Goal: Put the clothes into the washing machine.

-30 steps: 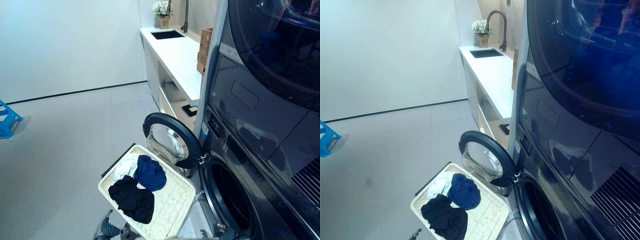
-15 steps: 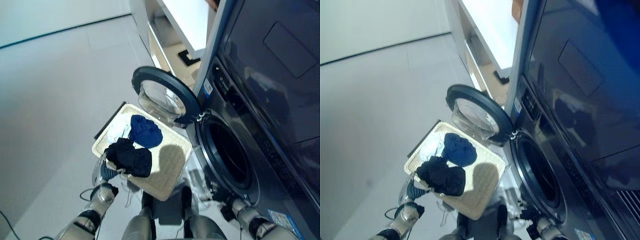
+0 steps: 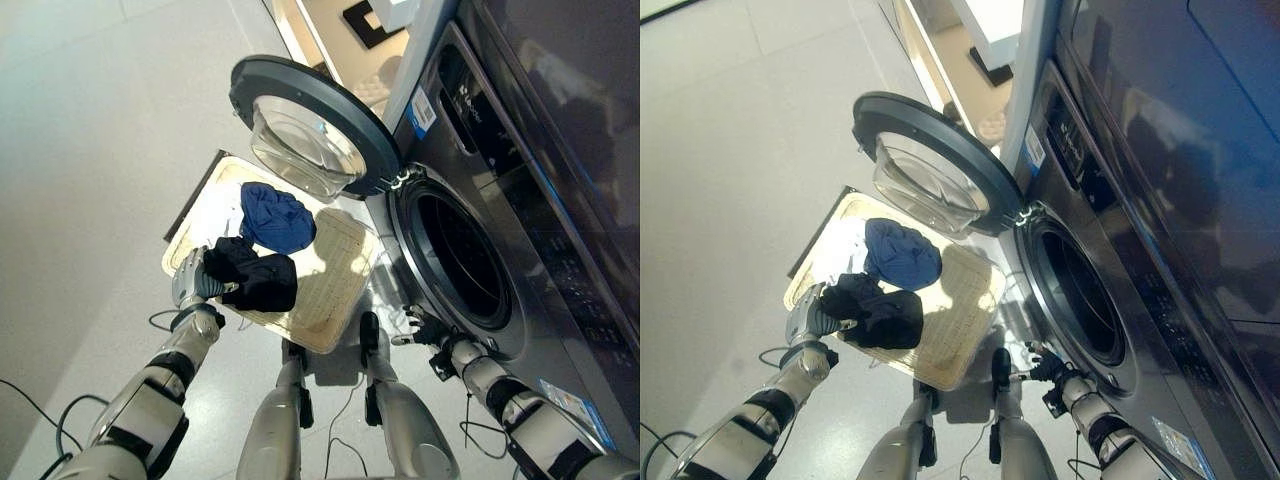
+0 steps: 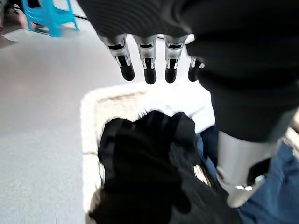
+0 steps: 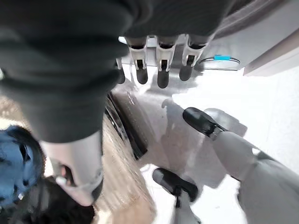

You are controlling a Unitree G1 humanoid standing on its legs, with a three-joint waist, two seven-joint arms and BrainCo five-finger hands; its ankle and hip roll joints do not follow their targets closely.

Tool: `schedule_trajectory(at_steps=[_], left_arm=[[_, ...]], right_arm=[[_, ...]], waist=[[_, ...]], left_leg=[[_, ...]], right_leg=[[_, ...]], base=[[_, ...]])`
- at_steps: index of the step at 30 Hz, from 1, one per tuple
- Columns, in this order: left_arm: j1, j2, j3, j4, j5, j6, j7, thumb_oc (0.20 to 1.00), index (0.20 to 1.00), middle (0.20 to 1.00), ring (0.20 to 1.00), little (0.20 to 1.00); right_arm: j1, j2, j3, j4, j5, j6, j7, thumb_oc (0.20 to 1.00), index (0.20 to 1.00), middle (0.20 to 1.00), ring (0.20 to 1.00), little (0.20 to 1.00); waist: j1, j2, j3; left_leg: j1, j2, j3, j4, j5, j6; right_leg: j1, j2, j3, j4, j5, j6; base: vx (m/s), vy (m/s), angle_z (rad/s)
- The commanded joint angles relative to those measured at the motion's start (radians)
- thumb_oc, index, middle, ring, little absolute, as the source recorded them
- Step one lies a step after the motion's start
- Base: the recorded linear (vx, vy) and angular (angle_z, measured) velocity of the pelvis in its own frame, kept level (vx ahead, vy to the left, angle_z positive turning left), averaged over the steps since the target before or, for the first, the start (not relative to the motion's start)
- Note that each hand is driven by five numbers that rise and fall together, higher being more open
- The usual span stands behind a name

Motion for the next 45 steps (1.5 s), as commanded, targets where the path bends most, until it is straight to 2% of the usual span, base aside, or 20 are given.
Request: schedule_trajectory(at_steps=[1,8,12,13,15,19,22,24,26,30,31,32,34,35,36,38,39,40,42,45], left_arm=[[-0.028,0.052,-0.025,0.047,0.043,0.047,-0.017,1.0,1.0,1.0,1.0,1.0],[-0.123,0.054,-0.061,0.082,-0.009,0.106,-0.058,1.0,1.0,1.0,1.0,1.0],[-0.151,0.057,-0.074,0.088,-0.011,0.173,-0.136,1.0,1.0,1.0,1.0,1.0],[-0.168,0.061,-0.086,0.097,-0.035,0.219,-0.209,1.0,1.0,1.0,1.0,1.0],[-0.178,0.059,-0.094,0.108,-0.034,0.25,-0.249,1.0,1.0,1.0,1.0,1.0],[-0.205,0.06,-0.125,0.119,0.013,0.316,-0.296,1.0,1.0,1.0,1.0,1.0],[-0.216,0.061,-0.14,0.121,0.023,0.335,-0.306,1.0,1.0,1.0,1.0,1.0],[-0.24,0.068,-0.164,0.129,0.075,0.359,-0.321,1.0,1.0,1.0,1.0,1.0],[-0.261,0.075,-0.214,0.118,0.191,0.413,-0.365,1.0,1.0,1.0,1.0,1.0],[-0.308,0.106,-0.322,0.063,0.352,0.496,-0.487,1.0,1.0,1.0,1.0,1.0],[-0.322,0.106,-0.342,0.062,0.404,0.5,-0.524,1.0,1.0,1.0,1.0,1.0],[-0.333,0.107,-0.361,0.065,0.457,0.498,-0.559,0.94,0.94,0.94,0.94,0.94],[-0.346,0.105,-0.389,0.074,0.515,0.489,-0.587,0.947,0.947,0.947,0.947,0.947],[-0.363,0.09,-0.419,0.099,0.566,0.506,-0.621,0.944,0.944,0.944,0.944,0.944],[-0.366,0.087,-0.423,0.106,0.571,0.508,-0.625,0.89,0.89,0.89,0.89,0.89],[-0.375,0.068,-0.429,0.141,0.554,0.502,-0.632,0.401,0.401,0.401,0.401,0.401],[-0.376,0.067,-0.43,0.142,0.551,0.501,-0.631,0.344,0.344,0.344,0.344,0.344],[-0.38,0.056,-0.426,0.152,0.516,0.484,-0.62,0.2,0.2,0.2,0.2,0.2],[-0.385,0.047,-0.414,0.159,0.409,0.448,-0.579,0.2,0.2,0.2,0.2,0.2],[-0.387,0.043,-0.405,0.162,0.35,0.437,-0.538,0.2,0.2,0.2,0.2,0.2]], right_arm=[[-0.014,-0.014,0.04,-0.036,0.038,-0.012,-0.006,1.0,1.0,1.0,1.0,1.0],[-0.044,-0.047,0.07,-0.107,0.058,0.012,-0.018,1.0,1.0,1.0,1.0,1.0],[-0.045,-0.06,0.085,-0.144,0.058,0.022,-0.02,1.0,1.0,1.0,1.0,1.0],[-0.055,-0.071,0.091,-0.168,0.065,0.03,-0.023,1.0,1.0,1.0,1.0,1.0],[-0.06,-0.081,0.093,-0.187,0.072,0.032,-0.021,1.0,1.0,1.0,1.0,1.0],[-0.075,-0.099,0.098,-0.236,0.093,0.047,-0.022,1.0,1.0,1.0,1.0,1.0],[-0.079,-0.1,0.101,-0.24,0.099,0.046,-0.024,1.0,1.0,1.0,1.0,1.0],[-0.081,-0.104,0.105,-0.255,0.112,0.045,-0.028,1.0,1.0,1.0,1.0,1.0],[-0.084,-0.11,0.109,-0.261,0.119,0.051,-0.029,1.0,1.0,1.0,1.0,1.0],[-0.094,-0.141,0.116,-0.274,0.112,0.056,-0.03,1.0,1.0,1.0,1.0,1.0],[-0.099,-0.143,0.116,-0.274,0.111,0.056,-0.029,1.0,1.0,1.0,1.0,1.0],[-0.101,-0.145,0.118,-0.274,0.112,0.052,-0.029,1.0,1.0,1.0,1.0,1.0],[-0.106,-0.146,0.119,-0.27,0.116,0.045,-0.028,1.0,1.0,1.0,1.0,1.0],[-0.124,-0.136,0.127,-0.256,0.127,0.03,-0.023,1.0,1.0,1.0,1.0,1.0],[-0.127,-0.132,0.128,-0.255,0.131,0.028,-0.022,1.0,1.0,1.0,1.0,1.0],[-0.15,-0.118,0.137,-0.245,0.149,0.023,-0.014,1.0,1.0,1.0,1.0,1.0],[-0.151,-0.117,0.138,-0.245,0.15,0.023,-0.014,1.0,1.0,1.0,1.0,1.0],[-0.158,-0.109,0.139,-0.249,0.153,0.03,-0.016,1.0,1.0,1.0,1.0,1.0],[-0.164,-0.103,0.141,-0.249,0.162,0.033,-0.02,1.0,1.0,1.0,1.0,1.0],[-0.168,-0.1,0.139,-0.25,0.168,0.036,-0.021,1.0,1.0,1.0,1.0,1.0]], waist=[[-0.014,-0.057,-0.014],[-0.046,-0.07,-0.014],[-0.057,-0.075,-0.014],[-0.064,-0.074,-0.014],[-0.071,-0.074,-0.014],[-0.088,-0.073,-0.014],[-0.092,-0.073,-0.014],[-0.101,-0.077,-0.014],[-0.108,-0.081,-0.014],[-0.118,-0.071,-0.014],[-0.12,-0.069,-0.014],[-0.123,-0.068,-0.014],[-0.125,-0.069,-0.014],[-0.129,-0.074,-0.014],[-0.129,-0.076,-0.014],[-0.13,-0.084,-0.014],[-0.13,-0.085,-0.014],[-0.129,-0.087,-0.014],[-0.129,-0.089,-0.014],[-0.128,-0.089,-0.014]], left_leg=[[-0.084,-0.077,-0.003,0.088,-0.028,0.008],[-0.224,-0.078,0.0,0.145,-0.019,-0.007],[-0.282,-0.082,-0.007,0.183,-0.027,-0.009],[-0.321,-0.083,-0.008,0.206,-0.03,-0.01],[-0.35,-0.085,-0.009,0.226,-0.034,-0.01],[-0.407,-0.085,-0.003,0.249,-0.033,-0.012],[-0.421,-0.084,-0.002,0.252,-0.032,-0.014],[-0.447,-0.08,0.002,0.255,-0.03,-0.016],[-0.469,-0.076,0.001,0.245,-0.024,-0.018],[-0.497,-0.067,0.009,0.204,-0.001,-0.026],[-0.504,-0.064,0.012,0.197,0.003,-0.027],[-0.508,-0.062,0.014,0.193,0.005,-0.028],[-0.514,-0.06,0.015,0.187,0.006,-0.031],[-0.522,-0.054,0.016,0.176,0.01,-0.034],[-0.523,-0.053,0.016,0.172,0.012,-0.036],[-0.522,-0.045,0.016,0.142,0.025,-0.043],[-0.522,-0.045,0.016,0.141,0.025,-0.044],[-0.524,-0.042,0.013,0.13,0.031,-0.047],[-0.525,-0.039,0.013,0.121,0.037,-0.05],[-0.526,-0.037,0.014,0.113,0.042,-0.052]], right_leg=[[-0.11,0.005,0.016,0.078,0.025,0.063],[-0.248,0.005,0.017,0.1,0.053,0.058],[-0.301,0.005,0.021,0.109,0.062,0.058],[-0.336,0.003,0.024,0.118,0.067,0.057],[-0.363,0.003,0.026,0.126,0.07,0.056],[-0.419,0.006,0.034,0.136,0.079,0.055],[-0.433,0.007,0.036,0.137,0.083,0.055],[-0.459,0.008,0.04,0.137,0.089,0.056],[-0.484,0.015,0.048,0.132,0.097,0.057],[-0.521,0.022,0.052,0.119,0.109,0.058],[-0.529,0.022,0.052,0.117,0.111,0.059],[-0.534,0.022,0.051,0.115,0.112,0.06],[-0.54,0.022,0.049,0.111,0.115,0.061],[-0.55,0.022,0.046,0.105,0.119,0.063],[-0.551,0.022,0.045,0.103,0.12,0.064],[-0.55,0.027,0.04,0.088,0.124,0.066],[-0.551,0.027,0.04,0.088,0.124,0.066],[-0.554,0.028,0.036,0.085,0.126,0.066],[-0.557,0.028,0.033,0.081,0.127,0.067],[-0.558,0.029,0.029,0.078,0.128,0.066]], base=[[0.0,0.024,-0.12],[0.0,0.021,-0.04],[0.0,0.0,0.0],[-0.01,0.021,-0.04],[-0.01,0.017,-0.1],[-0.01,0.022,-0.07],[-0.01,0.016,-0.06],[-0.01,-0.006,-0.08],[0.0,-0.008,-0.02],[0.0,0.008,-0.05],[0.0,0.0,0.0],[0.0,0.0,0.0],[0.0,-0.049,0.05],[-0.01,-0.074,0.03],[-0.01,-0.078,0.01],[-0.01,-0.052,-0.01],[0.0,-0.057,0.01],[0.0,-0.047,0.02],[0.0,-0.036,0.04],[0.0,-0.024,0.09]])
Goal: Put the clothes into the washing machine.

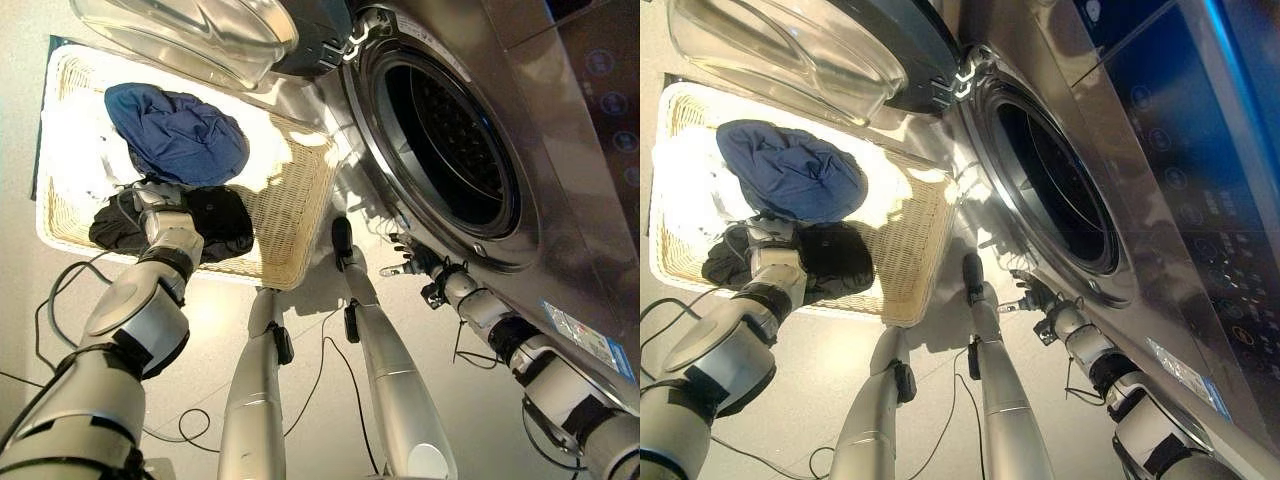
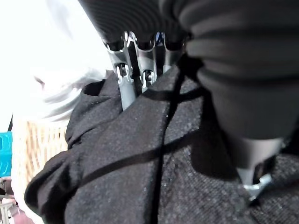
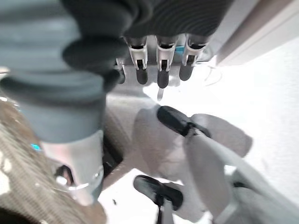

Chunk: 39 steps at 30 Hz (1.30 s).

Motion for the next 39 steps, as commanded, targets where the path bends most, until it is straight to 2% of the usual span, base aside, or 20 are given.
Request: schedule_trajectory(at_steps=[1,3,7,9,16,20,23,26,29,30,33,35,37,38,39], left_arm=[[0.094,-0.06,0.094,0.041,-0.291,-0.126,0.097,0.2,0.2,0.2,0.2,0.2],[0.096,-0.066,0.138,0.042,-0.399,-0.199,0.149,0.2,0.2,0.2,0.2,0.2],[0.114,-0.065,0.186,0.017,-0.464,-0.263,0.193,0.2,0.2,0.2,0.2,0.2],[0.131,-0.055,0.218,-0.025,-0.508,-0.315,0.241,0.2,0.2,0.2,0.2,0.2],[0.185,-0.012,0.285,-0.19,-0.592,-0.343,0.311,0.2,0.2,0.2,0.2,0.2],[0.232,0.002,0.335,-0.269,-0.648,-0.377,0.354,0.2,0.2,0.2,0.2,0.2],[0.294,0.0,0.389,-0.353,-0.705,-0.428,0.379,0.2,0.2,0.2,0.2,0.2],[0.364,-0.011,0.419,-0.454,-0.724,-0.451,0.386,0.2,0.2,0.2,0.2,0.2],[0.406,-0.016,0.428,-0.513,-0.714,-0.454,0.389,0.2,0.2,0.2,0.2,0.2],[0.447,-0.02,0.44,-0.58,-0.718,-0.462,0.374,0.2,0.2,0.2,0.2,0.2],[0.484,-0.018,0.436,-0.662,-0.78,-0.48,0.317,0.2,0.2,0.2,0.2,0.2],[0.516,-0.026,0.438,-0.739,-0.856,-0.511,0.239,0.2,0.2,0.2,0.2,0.2],[0.526,-0.026,0.436,-0.769,-0.878,-0.519,0.218,0.2,0.2,0.2,0.2,0.2],[0.543,-0.028,0.432,-0.825,-0.917,-0.538,0.165,0.2,0.2,0.2,0.2,0.2],[0.544,-0.028,0.433,-0.845,-0.921,-0.531,0.16,0.2,0.2,0.2,0.2,0.2]], right_arm=[[0.042,0.045,-0.016,-0.015,0.044,-0.007,-0.008,1.0,1.0,1.0,1.0,1.0],[0.048,0.054,-0.025,-0.013,0.035,-0.008,-0.015,1.0,1.0,1.0,1.0,1.0],[0.054,0.06,-0.033,-0.015,0.038,-0.007,-0.026,1.0,1.0,1.0,1.0,1.0],[0.06,0.058,-0.043,-0.021,0.051,-0.016,-0.034,1.0,1.0,1.0,1.0,1.0],[0.091,0.052,-0.1,-0.067,0.1,-0.047,-0.07,1.0,1.0,1.0,1.0,1.0],[0.104,0.055,-0.127,-0.102,0.126,-0.067,-0.096,1.0,1.0,1.0,1.0,1.0],[0.118,0.054,-0.156,-0.15,0.139,-0.095,-0.115,1.0,1.0,1.0,1.0,1.0],[0.129,0.056,-0.182,-0.219,0.164,-0.095,-0.136,1.0,1.0,1.0,1.0,1.0],[0.136,0.063,-0.197,-0.261,0.171,-0.091,-0.144,1.0,1.0,1.0,1.0,1.0],[0.135,0.061,-0.205,-0.303,0.179,-0.09,-0.145,1.0,1.0,1.0,1.0,1.0],[0.125,0.063,-0.208,-0.337,0.178,-0.084,-0.15,1.0,1.0,1.0,1.0,1.0],[0.11,0.068,-0.211,-0.364,0.171,-0.077,-0.144,1.0,1.0,1.0,1.0,1.0],[0.105,0.07,-0.212,-0.37,0.169,-0.071,-0.139,1.0,1.0,1.0,1.0,1.0],[0.091,0.074,-0.211,-0.377,0.152,-0.057,-0.129,1.0,1.0,1.0,1.0,1.0],[0.085,0.075,-0.21,-0.38,0.149,-0.052,-0.129,1.0,1.0,1.0,1.0,1.0]], waist=[[0.018,-0.063,-0.014],[0.025,-0.06,-0.014],[0.038,-0.055,-0.014],[0.048,-0.051,-0.014],[0.077,-0.03,-0.014],[0.096,-0.018,-0.014],[0.112,-0.004,-0.014],[0.131,0.007,-0.014],[0.143,0.011,-0.014],[0.155,0.014,-0.014],[0.167,0.021,-0.014],[0.179,0.029,-0.014],[0.182,0.032,-0.014],[0.191,0.041,-0.014],[0.193,0.042,-0.014]], left_leg=[[-0.017,-0.031,0.027,-0.021,0.014,-0.065],[-0.015,-0.028,0.019,-0.041,0.027,-0.068],[-0.006,-0.026,0.005,-0.068,0.042,-0.071],[0.007,-0.024,-0.005,-0.09,0.053,-0.074],[0.065,-0.024,-0.019,-0.116,0.063,-0.079],[0.095,-0.024,-0.023,-0.122,0.068,-0.08],[0.124,-0.027,-0.031,-0.127,0.069,-0.081],[0.155,-0.034,-0.044,-0.127,0.063,-0.076],[0.169,-0.036,-0.051,-0.127,0.059,-0.073],[0.184,-0.039,-0.057,-0.127,0.054,-0.071],[0.2,-0.041,-0.061,-0.127,0.05,-0.068],[0.214,-0.045,-0.065,-0.127,0.047,-0.063],[0.219,-0.046,-0.067,-0.127,0.045,-0.061],[0.226,-0.05,-0.072,-0.127,0.043,-0.058],[0.223,-0.051,-0.073,-0.127,0.046,-0.057]], right_leg=[[0.005,0.045,-0.002,-0.122,0.1,0.069],[0.006,0.047,-0.007,-0.127,0.1,0.069],[0.016,0.051,-0.012,-0.133,0.099,0.069],[0.026,0.052,-0.018,-0.144,0.102,0.069],[0.081,0.044,-0.041,-0.149,0.1,0.074],[0.113,0.036,-0.058,-0.143,0.096,0.077],[0.144,0.032,-0.066,-0.141,0.092,0.08],[0.175,0.024,-0.078,-0.137,0.085,0.083],[0.189,0.019,-0.085,-0.132,0.08,0.086],[0.209,0.014,-0.095,-0.132,0.075,0.089],[0.228,0.008,-0.105,-0.131,0.072,0.091],[0.244,0.003,-0.114,-0.131,0.068,0.093],[0.249,0.002,-0.117,-0.132,0.066,0.094],[0.259,-0.002,-0.123,-0.133,0.065,0.095],[0.256,-0.004,-0.124,-0.132,0.067,0.095]], base=[[0.0,-0.032,0.1],[-0.01,-0.056,0.11],[-0.01,-0.056,0.09],[-0.01,-0.063,0.09],[-0.02,-0.052,0.09],[-0.02,-0.042,0.15],[-0.03,-0.016,0.04],[-0.04,-0.009,0.09],[-0.03,-0.016,0.04],[-0.06,-0.029,0.04],[-0.03,-0.007,0.09],[-0.02,0.009,0.11],[-0.02,0.008,0.05],[-0.03,0.008,0.04],[-0.03,0.009,0.08]])
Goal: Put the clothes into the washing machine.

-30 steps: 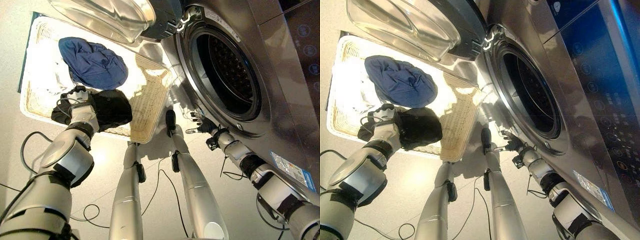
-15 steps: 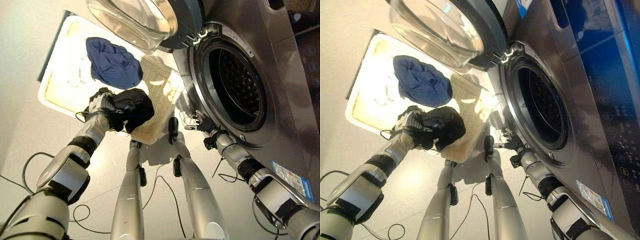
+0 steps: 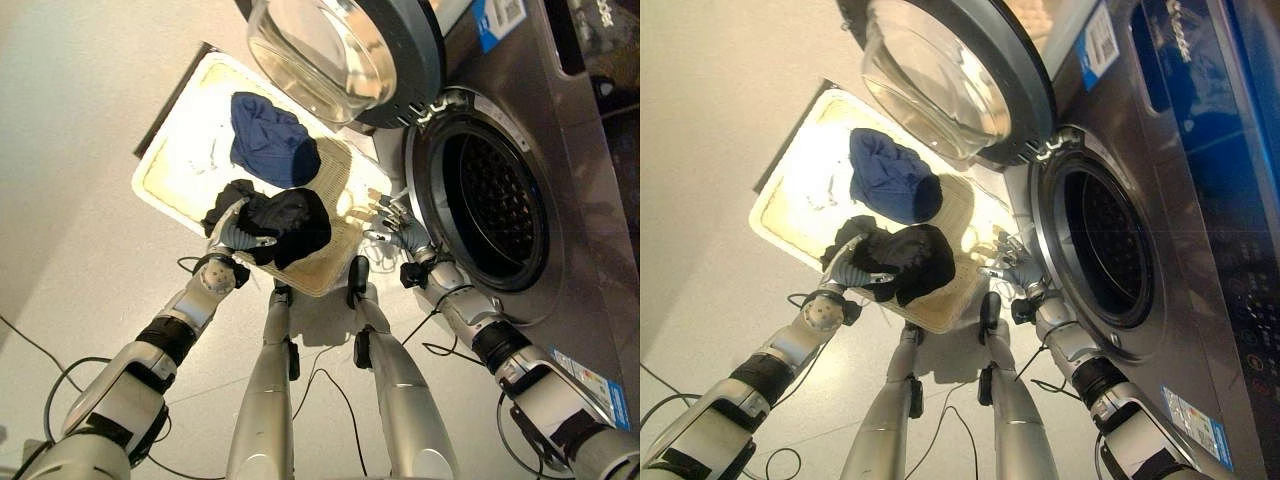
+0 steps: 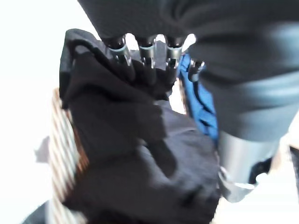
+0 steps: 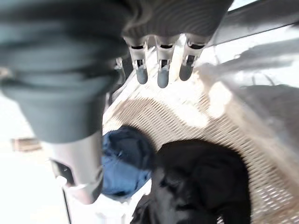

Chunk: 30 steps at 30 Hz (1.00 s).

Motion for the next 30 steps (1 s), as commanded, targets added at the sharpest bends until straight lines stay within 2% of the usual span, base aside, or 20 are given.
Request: schedule_trajectory(at_steps=[1,5,8,9,11,12,14,16,20,22,24,25,26,28,30], left_arm=[[0.011,-0.043,0.032,-0.053,-0.08,-0.052,-0.071,0.2,0.2,0.2,0.2,0.2],[0.028,-0.024,0.028,-0.168,-0.129,-0.059,-0.173,0.2,0.2,0.2,0.2,0.2],[0.033,-0.016,0.026,-0.207,-0.123,-0.058,-0.193,0.2,0.2,0.2,0.2,0.2],[0.033,-0.009,0.023,-0.226,-0.119,-0.059,-0.202,0.2,0.2,0.2,0.2,0.2],[0.037,0.007,0.022,-0.255,-0.117,-0.066,-0.22,0.2,0.2,0.2,0.2,0.2],[0.039,0.012,0.022,-0.268,-0.115,-0.068,-0.225,0.2,0.2,0.2,0.2,0.2],[0.036,0.033,0.02,-0.289,-0.121,-0.076,-0.231,0.2,0.2,0.2,0.2,0.2],[0.033,0.044,0.018,-0.305,-0.118,-0.078,-0.232,0.2,0.2,0.2,0.2,0.2],[0.027,0.064,0.017,-0.324,-0.071,-0.081,-0.181,0.2,0.2,0.2,0.2,0.2],[0.018,0.082,0.025,-0.32,-0.005,-0.07,-0.1,0.2,0.2,0.2,0.2,0.2],[0.014,0.09,0.039,-0.3,0.085,-0.03,0.008,0.2,0.2,0.2,0.2,0.2],[0.01,0.095,0.045,-0.279,0.145,-0.006,0.064,0.573,0.573,0.573,0.573,0.573],[0.01,0.098,0.046,-0.268,0.173,0.006,0.089,1.0,1.0,1.0,1.0,1.0],[-0.001,0.107,0.056,-0.23,0.237,0.056,0.129,1.0,1.0,1.0,1.0,1.0],[-0.001,0.103,0.057,-0.209,0.254,0.077,0.134,1.0,1.0,1.0,1.0,1.0]], right_arm=[[0.0,-0.003,-0.028,-0.074,-0.007,-0.002,0.01,1.0,1.0,1.0,1.0,1.0],[-0.023,-0.008,-0.003,-0.083,-0.02,0.034,0.074,1.0,1.0,1.0,1.0,1.0],[-0.028,-0.014,0.016,-0.092,-0.007,0.072,0.126,1.0,1.0,1.0,1.0,1.0],[-0.027,-0.018,0.029,-0.098,-0.002,0.092,0.176,1.0,1.0,1.0,1.0,1.0],[-0.019,-0.032,0.063,-0.122,0.026,0.186,0.298,1.0,1.0,1.0,1.0,1.0],[-0.014,-0.039,0.078,-0.127,0.036,0.212,0.337,1.0,1.0,1.0,1.0,1.0],[-0.011,-0.058,0.104,-0.134,0.036,0.228,0.416,1.0,1.0,1.0,1.0,1.0],[-0.013,-0.075,0.13,-0.143,0.008,0.23,0.449,1.0,1.0,1.0,1.0,1.0],[-0.025,-0.116,0.169,-0.133,-0.097,0.187,0.402,1.0,1.0,1.0,1.0,1.0],[-0.032,-0.133,0.172,-0.121,-0.093,0.181,0.377,1.0,1.0,1.0,1.0,1.0],[-0.033,-0.136,0.163,-0.1,-0.082,0.175,0.361,1.0,1.0,1.0,1.0,1.0],[-0.032,-0.132,0.156,-0.088,-0.08,0.173,0.352,1.0,1.0,1.0,1.0,1.0],[-0.029,-0.131,0.153,-0.082,-0.078,0.174,0.346,1.0,1.0,1.0,1.0,1.0],[-0.028,-0.124,0.137,-0.067,-0.057,0.181,0.328,1.0,1.0,1.0,1.0,1.0],[-0.021,-0.12,0.128,-0.063,-0.047,0.187,0.32,1.0,1.0,1.0,1.0,1.0]], waist=[[-0.01,0.024,-0.015],[0.007,0.037,-0.015],[0.012,0.04,-0.015],[0.014,0.04,-0.015],[0.017,0.038,-0.015],[0.019,0.037,-0.015],[0.023,0.032,-0.015],[0.027,0.026,-0.015],[0.033,0.02,-0.015],[0.035,0.017,-0.015],[0.039,0.017,-0.015],[0.04,0.016,-0.015],[0.041,0.016,-0.015],[0.041,0.013,-0.015],[0.039,0.013,-0.015]], left_leg=[[0.013,-0.056,0.057,-0.001,-0.045,-0.026],[0.029,-0.064,0.05,-0.001,-0.048,-0.019],[0.033,-0.065,0.052,-0.001,-0.048,-0.018],[0.035,-0.066,0.053,-0.001,-0.048,-0.017],[0.04,-0.065,0.054,-0.001,-0.048,-0.017],[0.04,-0.066,0.053,-0.001,-0.047,-0.017],[0.042,-0.065,0.054,-0.001,-0.047,-0.018],[0.045,-0.066,0.052,-0.001,-0.046,-0.018],[0.05,-0.067,0.05,-0.001,-0.05,-0.018],[0.047,-0.07,0.047,-0.001,-0.047,-0.016],[0.051,-0.074,0.043,-0.001,-0.048,-0.014],[0.051,-0.075,0.042,0.0,-0.048,-0.014],[0.056,-0.075,0.042,0.0,-0.051,-0.015],[0.047,-0.075,0.041,0.006,-0.05,-0.014],[0.045,-0.076,0.042,0.008,-0.051,-0.014]], right_leg=[[0.03,-0.004,-0.008,-0.124,0.111,0.095],[0.051,-0.012,-0.019,-0.127,0.108,0.096],[0.057,-0.016,-0.025,-0.128,0.106,0.097],[0.06,-0.018,-0.028,-0.128,0.106,0.099],[0.068,-0.021,-0.033,-0.13,0.103,0.099],[0.068,-0.022,-0.035,-0.131,0.103,0.1],[0.073,-0.024,-0.041,-0.132,0.101,0.102],[0.078,-0.026,-0.045,-0.134,0.101,0.103],[0.088,-0.027,-0.05,-0.138,0.099,0.105],[0.082,-0.028,-0.05,-0.134,0.098,0.104],[0.084,-0.027,-0.051,-0.13,0.095,0.104],[0.083,-0.028,-0.05,-0.126,0.092,0.103],[0.088,-0.028,-0.051,-0.125,0.088,0.103],[0.078,-0.03,-0.049,-0.117,0.084,0.101],[0.075,-0.03,-0.049,-0.112,0.081,0.1]], base=[[-0.02,0.003,0.06],[0.0,0.001,0.02],[0.0,0.003,0.04],[0.0,-0.001,0.07],[0.0,0.0,0.02],[0.0,0.0,0.0],[0.0,0.0,0.0],[0.0,0.0,0.0],[0.0,0.0,0.0],[0.0,0.0,0.0],[0.01,-0.004,0.02],[0.02,-0.01,0.04],[0.01,-0.012,0.04],[0.0,0.0,0.0],[0.0,0.0,0.0]])
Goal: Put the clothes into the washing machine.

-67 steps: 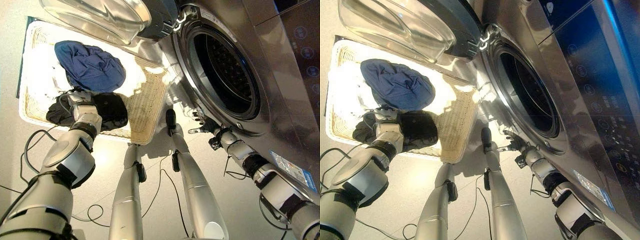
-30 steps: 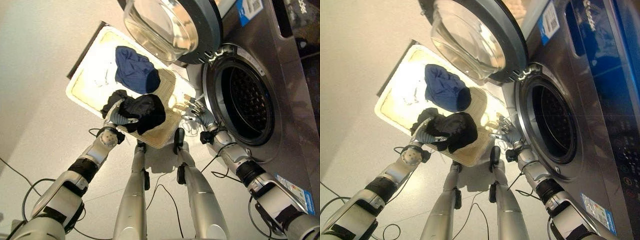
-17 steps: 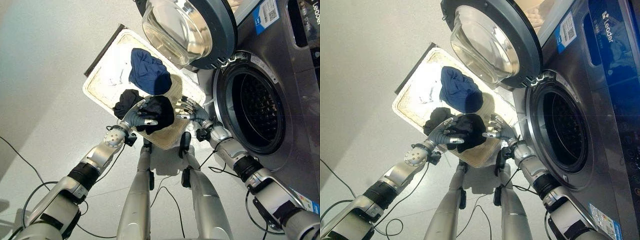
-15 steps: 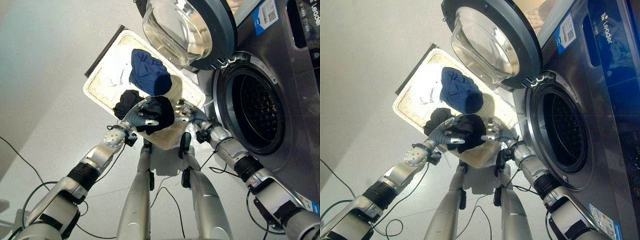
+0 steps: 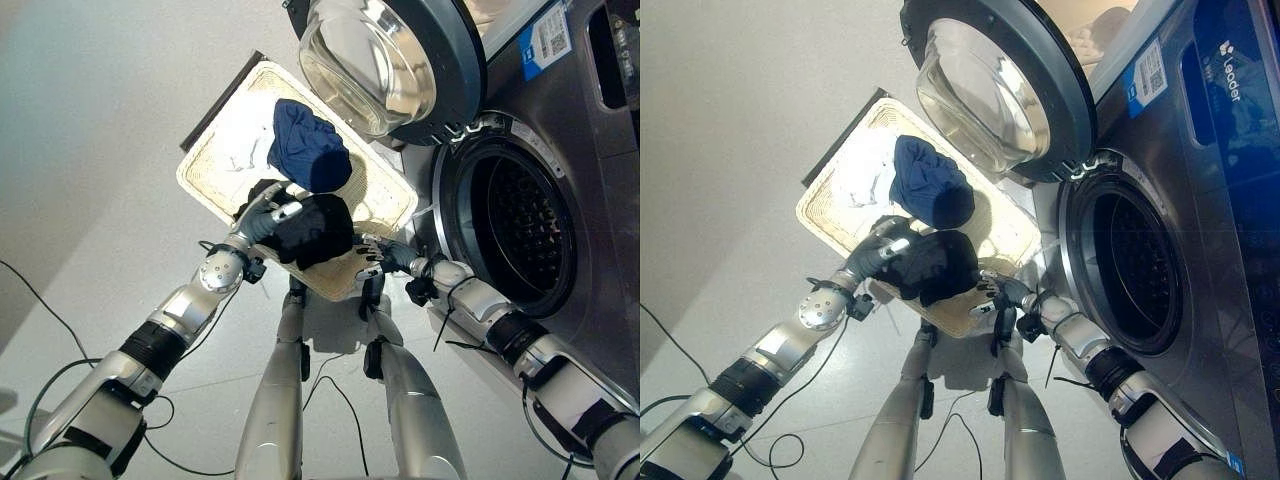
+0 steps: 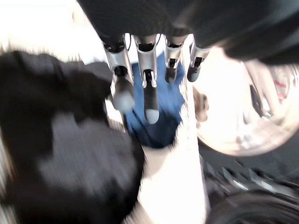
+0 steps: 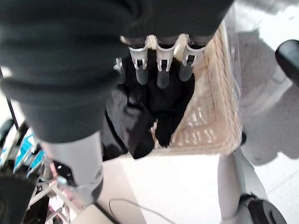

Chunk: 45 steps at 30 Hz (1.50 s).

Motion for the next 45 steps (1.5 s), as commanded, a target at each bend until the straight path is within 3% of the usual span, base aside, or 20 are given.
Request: schedule_trajectory(at_steps=[1,5,7,8,9,10,12,19,27,30,31,34,37,41,45], left_arm=[[-0.016,-0.02,0.04,0.021,0.095,0.057,0.066,1.0,1.0,1.0,1.0,1.0],[-0.019,-0.04,0.026,0.081,0.081,0.063,0.089,1.0,1.0,1.0,1.0,1.0],[-0.005,-0.089,0.034,0.131,-0.084,0.01,0.076,1.0,1.0,1.0,1.0,1.0],[-0.005,-0.089,0.034,0.131,-0.084,0.01,0.076,1.0,1.0,1.0,1.0,1.0],[0.005,-0.113,0.047,0.149,-0.158,-0.041,0.063,0.78,0.78,0.78,0.78,0.78],[0.019,-0.146,0.068,0.165,-0.228,-0.126,0.037,0.2,0.2,0.2,0.2,0.2],[0.023,-0.162,0.074,0.179,-0.249,-0.173,0.032,0.2,0.2,0.2,0.2,0.2],[0.028,-0.176,0.105,0.189,-0.248,-0.217,0.06,0.2,0.2,0.2,0.2,0.2],[0.034,-0.184,0.12,0.196,-0.259,-0.225,0.061,0.2,0.2,0.2,0.2,0.2],[0.05,-0.212,0.144,0.19,-0.427,-0.251,0.005,1.0,1.0,1.0,1.0,1.0],[0.071,-0.246,0.167,0.184,-0.564,-0.289,-0.048,1.0,1.0,1.0,1.0,1.0],[0.086,-0.285,0.191,0.17,-0.7,-0.328,-0.123,1.0,1.0,1.0,1.0,1.0],[0.105,-0.315,0.2,0.159,-0.704,-0.348,-0.117,1.0,1.0,1.0,1.0,1.0],[0.101,-0.307,0.203,0.164,-0.577,-0.342,-0.031,1.0,1.0,1.0,1.0,1.0],[0.067,-0.259,0.184,0.193,-0.218,-0.267,0.19,1.0,1.0,1.0,1.0,1.0]], right_arm=[[0.009,0.008,-0.034,-0.02,0.042,-0.033,-0.022,1.0,1.0,1.0,1.0,1.0],[0.018,0.012,-0.044,-0.008,0.04,-0.029,-0.022,1.0,1.0,1.0,1.0,1.0],[0.035,0.018,-0.044,-0.005,0.032,-0.024,-0.025,1.0,1.0,1.0,1.0,1.0],[0.035,0.018,-0.044,-0.005,0.032,-0.024,-0.025,1.0,1.0,1.0,1.0,1.0],[0.04,0.021,-0.045,-0.003,0.03,-0.024,-0.026,1.0,1.0,1.0,1.0,1.0],[0.046,0.026,-0.05,0.007,0.024,-0.027,-0.025,1.0,1.0,1.0,1.0,1.0],[0.05,0.032,-0.052,0.015,0.019,-0.028,-0.028,1.0,1.0,1.0,1.0,1.0],[0.047,0.036,-0.062,0.031,0.009,-0.016,-0.031,1.0,1.0,1.0,1.0,1.0],[0.046,0.036,-0.068,0.038,0.002,-0.014,-0.028,1.0,1.0,1.0,1.0,1.0],[0.048,0.04,-0.069,0.035,-0.006,-0.009,-0.033,1.0,1.0,1.0,1.0,1.0],[0.054,0.048,-0.074,0.039,-0.016,-0.014,-0.035,1.0,1.0,1.0,1.0,1.0],[0.056,0.057,-0.078,0.038,-0.023,-0.007,-0.041,1.0,1.0,1.0,1.0,1.0],[0.059,0.07,-0.083,0.046,-0.027,-0.01,-0.047,1.0,1.0,1.0,1.0,1.0],[0.054,0.075,-0.085,0.047,-0.027,0.001,-0.053,1.0,1.0,1.0,1.0,1.0],[0.05,0.066,-0.086,0.052,-0.021,0.007,-0.049,1.0,1.0,1.0,1.0,1.0]], waist=[[-0.012,-0.008,-0.016],[-0.021,-0.01,-0.016],[-0.031,-0.01,-0.016],[-0.031,-0.01,-0.016],[-0.034,-0.009,-0.016],[-0.038,-0.007,-0.016],[-0.041,-0.004,-0.016],[-0.044,0.004,-0.016],[-0.045,0.005,-0.016],[-0.045,0.006,-0.016],[-0.046,0.007,-0.016],[-0.046,0.006,-0.016],[-0.045,0.004,-0.016],[-0.043,0.004,-0.016],[-0.045,0.003,-0.016]], left_leg=[[0.009,-0.078,0.078,0.01,-0.051,-0.01],[0.004,-0.077,0.083,0.013,-0.053,-0.009],[0.007,-0.073,0.089,0.008,-0.053,-0.011],[0.007,-0.073,0.089,0.008,-0.053,-0.011],[0.004,-0.072,0.091,0.008,-0.052,-0.011],[0.001,-0.071,0.093,0.007,-0.052,-0.012],[-0.004,-0.071,0.094,0.008,-0.051,-0.013],[-0.01,-0.07,0.095,0.012,-0.049,-0.016],[-0.008,-0.069,0.095,0.014,-0.051,-0.017],[-0.007,-0.068,0.096,0.014,-0.052,-0.016],[-0.009,-0.069,0.095,0.015,-0.054,-0.015],[-0.009,-0.069,0.094,0.016,-0.057,-0.015],[-0.011,-0.069,0.091,0.018,-0.06,-0.015],[-0.015,-0.069,0.09,0.02,-0.06,-0.015],[-0.021,-0.069,0.09,0.028,-0.059,-0.014]], right_leg=[[0.014,-0.028,-0.002,-0.09,0.087,0.101],[0.005,-0.024,0.004,-0.083,0.084,0.101],[0.001,-0.018,0.013,-0.081,0.082,0.1],[0.001,-0.018,0.013,-0.081,0.082,0.1],[-0.002,-0.017,0.015,-0.08,0.082,0.1],[-0.008,-0.016,0.017,-0.078,0.082,0.1],[-0.016,-0.015,0.02,-0.075,0.082,0.099],[-0.024,-0.016,0.024,-0.069,0.081,0.096],[-0.023,-0.015,0.023,-0.065,0.077,0.094],[-0.025,-0.014,0.022,-0.063,0.075,0.094],[-0.028,-0.013,0.023,-0.061,0.074,0.093],[-0.029,-0.014,0.023,-0.06,0.071,0.093],[-0.032,-0.013,0.024,-0.057,0.071,0.092],[-0.035,-0.012,0.026,-0.055,0.071,0.09],[-0.039,-0.011,0.028,-0.046,0.067,0.088]], base=[[0.0,0.0,0.0],[0.0,0.0,0.0],[0.03,0.029,-0.01],[0.0,0.0,0.0],[0.01,0.032,-0.01],[0.01,0.037,-0.01],[0.01,0.015,-0.01],[0.0,0.001,0.0],[0.0,0.003,-0.02],[0.0,0.0,0.0],[0.0,0.0,0.0],[0.0,-0.01,0.0],[0.0,-0.01,0.0],[0.0,0.0,0.0],[0.0,0.0,0.0]])
